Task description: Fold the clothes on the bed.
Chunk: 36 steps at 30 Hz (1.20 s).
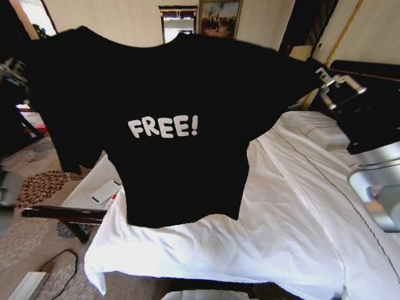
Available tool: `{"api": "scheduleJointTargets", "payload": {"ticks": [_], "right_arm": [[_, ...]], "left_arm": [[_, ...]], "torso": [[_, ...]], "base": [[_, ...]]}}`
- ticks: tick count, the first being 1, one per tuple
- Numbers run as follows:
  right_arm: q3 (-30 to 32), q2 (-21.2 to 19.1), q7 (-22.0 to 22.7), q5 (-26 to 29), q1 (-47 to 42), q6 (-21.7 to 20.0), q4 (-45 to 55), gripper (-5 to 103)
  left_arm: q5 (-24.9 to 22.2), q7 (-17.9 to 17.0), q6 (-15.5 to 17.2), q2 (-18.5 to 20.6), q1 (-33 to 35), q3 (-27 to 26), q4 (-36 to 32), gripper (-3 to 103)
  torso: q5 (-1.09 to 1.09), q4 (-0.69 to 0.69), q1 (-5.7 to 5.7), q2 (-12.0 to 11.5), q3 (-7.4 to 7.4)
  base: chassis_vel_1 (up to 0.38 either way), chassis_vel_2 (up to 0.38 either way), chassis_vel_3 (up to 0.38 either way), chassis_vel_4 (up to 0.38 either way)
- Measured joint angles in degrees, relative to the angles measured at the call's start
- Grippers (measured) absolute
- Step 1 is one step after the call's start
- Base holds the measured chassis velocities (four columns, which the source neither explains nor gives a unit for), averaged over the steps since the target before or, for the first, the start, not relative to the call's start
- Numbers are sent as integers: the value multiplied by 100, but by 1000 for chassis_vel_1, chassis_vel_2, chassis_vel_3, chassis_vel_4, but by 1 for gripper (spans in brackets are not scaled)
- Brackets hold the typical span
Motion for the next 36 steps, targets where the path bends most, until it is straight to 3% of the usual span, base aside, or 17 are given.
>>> {"api": "scheduleJointTargets", "payload": {"ticks": [11,18,22,23,28,33,36], "right_arm": [[-197,-134,154,-74,174,-71,-18,0],[-835,-216,-252,-654,304,-111,-27,0],[-1276,-449,-1076,-1460,359,-104,-370,0],[-1276,-449,-1076,-1460,359,-104,-370,0],[-1503,-708,-2110,-2167,362,161,-1167,0],[-1490,-810,-2474,-2252,363,320,-1403,0],[-1382,-884,-2695,-2031,341,494,-1367,0]], "left_arm": [[-90,-22,27,35,-8,-1,16,0],[18,-222,263,102,-164,451,28,0],[334,-349,528,126,-275,1106,31,0],[334,-349,528,126,-275,1106,31,0],[525,-380,562,198,-611,1698,30,0],[485,-374,540,338,-969,1919,158,0],[198,-314,463,505,-1257,1956,169,0]], "torso": [[0,0,0,0,0],[0,0,0,-1,0],[-1,1,0,0,0],[-1,1,0,0,0],[2,0,1,-1,1],[1,-1,1,-1,1],[-2,1,0,-1,1]], "base": [[0,0,0,0],[0,0,0,0],[0,0,0,0],[0,0,0,0],[0,0,0,0],[0,0,0,0],[0,0,0,0]]}}
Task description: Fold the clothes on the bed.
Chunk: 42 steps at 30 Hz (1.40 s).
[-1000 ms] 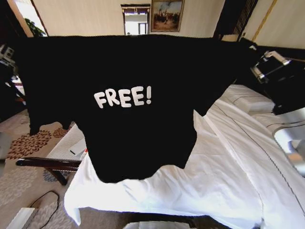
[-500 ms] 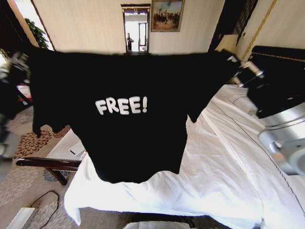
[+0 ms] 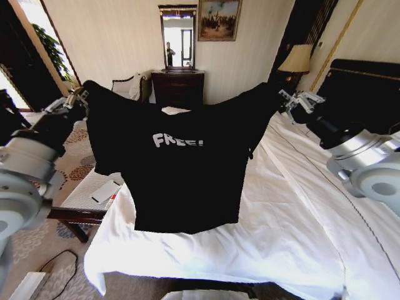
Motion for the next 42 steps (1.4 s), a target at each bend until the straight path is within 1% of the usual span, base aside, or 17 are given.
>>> {"api": "scheduleJointTargets", "payload": {"ticks": [1,2,4,6,7,9,10,12,14,22,25,29,30,31,34,38,42], "right_arm": [[33,-28,-38,119,-23,65,61,0],[33,-28,-38,119,-23,65,61,0],[82,-75,-95,318,-59,154,164,0],[162,-169,-217,607,-75,264,282,0],[162,-169,-217,607,-75,264,282,0],[268,-295,-321,728,-89,325,354,0],[268,-295,-321,728,-89,325,354,0],[470,-466,-465,749,-162,338,371,0],[634,-564,-516,749,-211,339,345,0],[770,-652,-690,538,-301,450,-14,0],[758,-643,-777,449,-333,486,-203,0],[611,-554,-931,153,-403,532,-623,0],[611,-554,-931,153,-403,532,-623,0],[565,-526,-947,88,-408,534,-696,0],[458,-484,-962,9,-406,536,-842,0],[376,-436,-1085,-41,-409,535,-1079,0],[343,-401,-1151,-24,-426,535,-1149,0]], "left_arm": [[-169,40,-30,64,-72,-36,-49,0],[-169,40,-30,64,-72,-36,-49,0],[-418,131,-89,159,-120,-156,-118,0],[-717,287,-185,284,-123,-444,-142,0],[-717,287,-185,284,-123,-444,-142,0],[-1111,421,-282,398,-99,-790,-150,0],[-1111,421,-282,398,-99,-790,-150,0],[-1615,493,-386,491,-44,-1208,-151,0],[-1816,503,-422,519,46,-1441,-152,0],[-2015,452,-433,552,165,-1644,-151,0],[-1988,410,-424,576,173,-1520,-151,0],[-1547,241,-252,683,3,-671,-147,0],[-1547,241,-252,683,3,-671,-147,0],[-1423,160,-190,747,-146,-323,-146,0],[-1194,95,-90,913,-397,113,-133,0],[-1181,89,-53,1029,-677,326,56,0],[-1220,120,-22,1040,-734,354,111,0]], "torso": [[0,-1,0,0,0],[0,-1,0,0,0],[3,-1,0,0,0],[2,-1,0,0,0],[2,-1,0,0,0],[2,0,0,0,0],[2,0,0,0,0],[0,1,0,1,0],[0,0,-1,1,-1],[1,0,0,0,-1],[1,0,0,1,-1],[2,0,0,1,0],[2,0,0,1,0],[2,-1,0,0,0],[3,-2,0,0,0],[3,-1,0,0,0],[1,0,0,0,0]], "base": [[0,0,0,0],[0,0,0,0],[0,0,0,0],[0,0,0,0],[0,0,0,0],[0,0,0,0],[0,0,0,0],[0,0,0,0],[0,0,0,0],[0,0,0,0],[0,0,0,0],[0,0,0,0],[0,0,0,0],[0,0,0,0],[0,0,0,0],[0,0,0,0],[0,0,0,0]]}}
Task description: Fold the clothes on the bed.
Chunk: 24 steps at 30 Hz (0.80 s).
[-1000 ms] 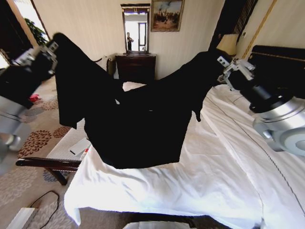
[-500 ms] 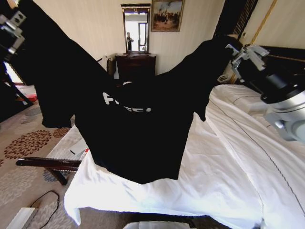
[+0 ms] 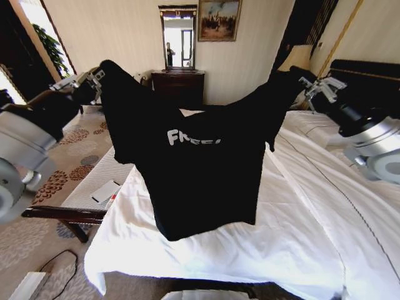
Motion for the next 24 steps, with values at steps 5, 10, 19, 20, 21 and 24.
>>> {"api": "scheduleJointTargets", "payload": {"ticks": [5,10,19,20,21,24], "right_arm": [[46,-27,-85,47,-3,31,242,0],[202,-167,-120,266,72,75,752,0],[395,-304,-52,544,217,84,1271,0],[411,-309,-48,549,217,84,1285,0],[443,-320,-41,562,218,84,1307,0],[577,-375,-24,625,212,83,1343,0]], "left_arm": [[-182,194,-6,-69,-74,-112,-177,0],[-512,305,-85,-82,-11,-429,-253,0],[-983,401,-217,180,1,-1002,-260,0],[-1007,403,-222,187,-1,-1025,-260,0],[-1065,406,-235,206,-5,-1084,-261,0],[-1162,412,-259,245,-8,-1201,-261,0]], "torso": [[1,-1,0,0,0],[-3,0,-1,0,-1],[1,-1,-1,1,-1],[1,-1,-1,1,-1],[1,-1,-1,1,-1],[-1,0,-1,1,-1]], "base": [[0,0,0,0],[0,0,0,0],[0,0,0,0],[0,0,0,0],[0,0,0,0],[0,0,0,0]]}}
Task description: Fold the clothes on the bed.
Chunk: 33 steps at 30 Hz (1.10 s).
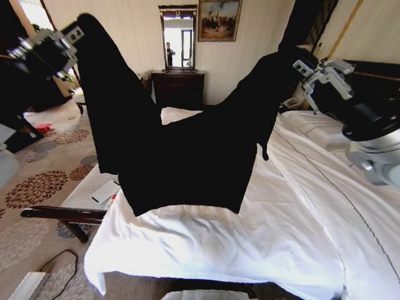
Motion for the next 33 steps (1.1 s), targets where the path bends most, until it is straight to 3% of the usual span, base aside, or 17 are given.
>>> {"api": "scheduleJointTargets", "payload": {"ticks": [7,9,15,22,33], "right_arm": [[-22,-48,36,-35,16,6,-129,0],[-212,-14,66,-204,-34,-24,-273,0],[-544,-93,107,-432,13,-88,-641,0],[-693,-329,132,-610,27,-92,-1135,0],[-503,-424,161,-446,166,-54,-1171,0]], "left_arm": [[58,-9,1,-65,47,2,1,0],[383,-53,152,-211,100,230,3,0],[730,-72,311,-436,69,673,134,0],[1174,-49,364,-609,-665,1592,858,0],[998,27,347,-346,-1179,1579,1001,0]], "torso": [[2,0,0,0,0],[1,0,0,0,0],[2,1,0,0,1],[1,0,1,-1,1],[0,0,1,0,1]], "base": [[0,0,0,0],[0,0,0,0],[0,0,0,0],[0,0,0,0],[0,0,0,0]]}}
